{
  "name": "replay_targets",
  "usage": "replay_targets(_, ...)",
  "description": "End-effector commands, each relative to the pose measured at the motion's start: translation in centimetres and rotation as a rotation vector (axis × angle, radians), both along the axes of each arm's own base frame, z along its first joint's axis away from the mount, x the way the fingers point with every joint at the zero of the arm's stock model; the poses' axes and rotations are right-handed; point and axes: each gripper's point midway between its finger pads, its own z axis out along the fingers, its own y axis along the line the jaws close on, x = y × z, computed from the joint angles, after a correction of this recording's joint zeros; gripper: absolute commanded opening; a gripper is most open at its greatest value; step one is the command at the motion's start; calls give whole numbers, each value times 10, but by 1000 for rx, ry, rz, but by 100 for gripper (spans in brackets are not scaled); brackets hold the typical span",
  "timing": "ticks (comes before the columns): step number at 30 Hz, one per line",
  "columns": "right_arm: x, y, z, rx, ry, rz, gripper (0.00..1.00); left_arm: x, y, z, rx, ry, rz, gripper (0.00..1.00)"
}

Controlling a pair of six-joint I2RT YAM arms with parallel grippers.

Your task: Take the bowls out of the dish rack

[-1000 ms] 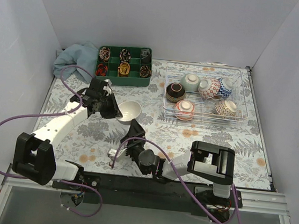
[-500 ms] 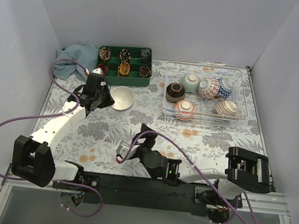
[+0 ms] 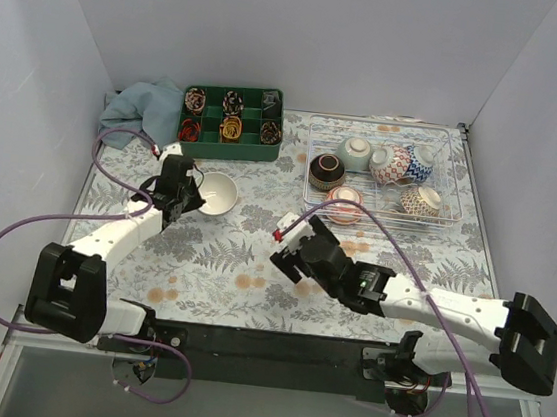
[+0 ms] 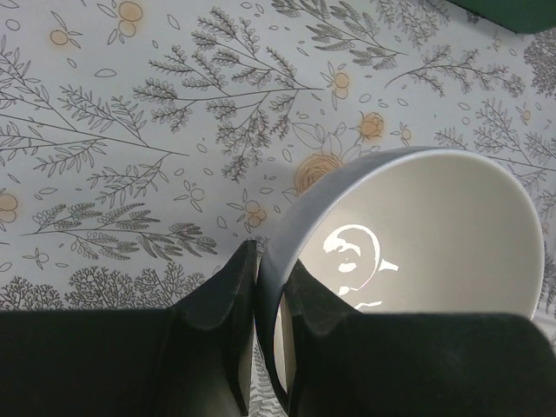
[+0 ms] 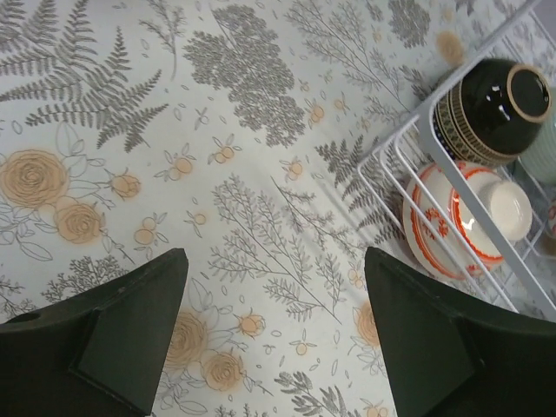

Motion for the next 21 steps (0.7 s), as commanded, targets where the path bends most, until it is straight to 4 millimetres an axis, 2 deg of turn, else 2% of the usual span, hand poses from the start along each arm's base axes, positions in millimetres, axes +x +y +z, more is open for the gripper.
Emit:
replay_targets(1,3,-23,12,115,179,-90,91,26,12,14,-43,-121,45,0)
replay_targets(4,19,-48,18,173,227,-180,91,33,22,7,-62,-133,62,0)
replay_targets(8,28,-67,22,245,274,-228,91,41,31,-7,-121,-119,75,0)
replay_targets(11,35,-80,21,285,304,-260,91,50,27,-13,-149,-139,55,0)
replay_targets(16,46,-95,25,335,320,-311,90,50,28,-39,-155,-83,53,0)
replay_targets(19,52,-101,27,360,334,-334,90,50,31,-47,-157,-65,56,6)
replay_targets(21,55,-102,28,369,344,-344,90,49,29,-51,-160,-54,50,18)
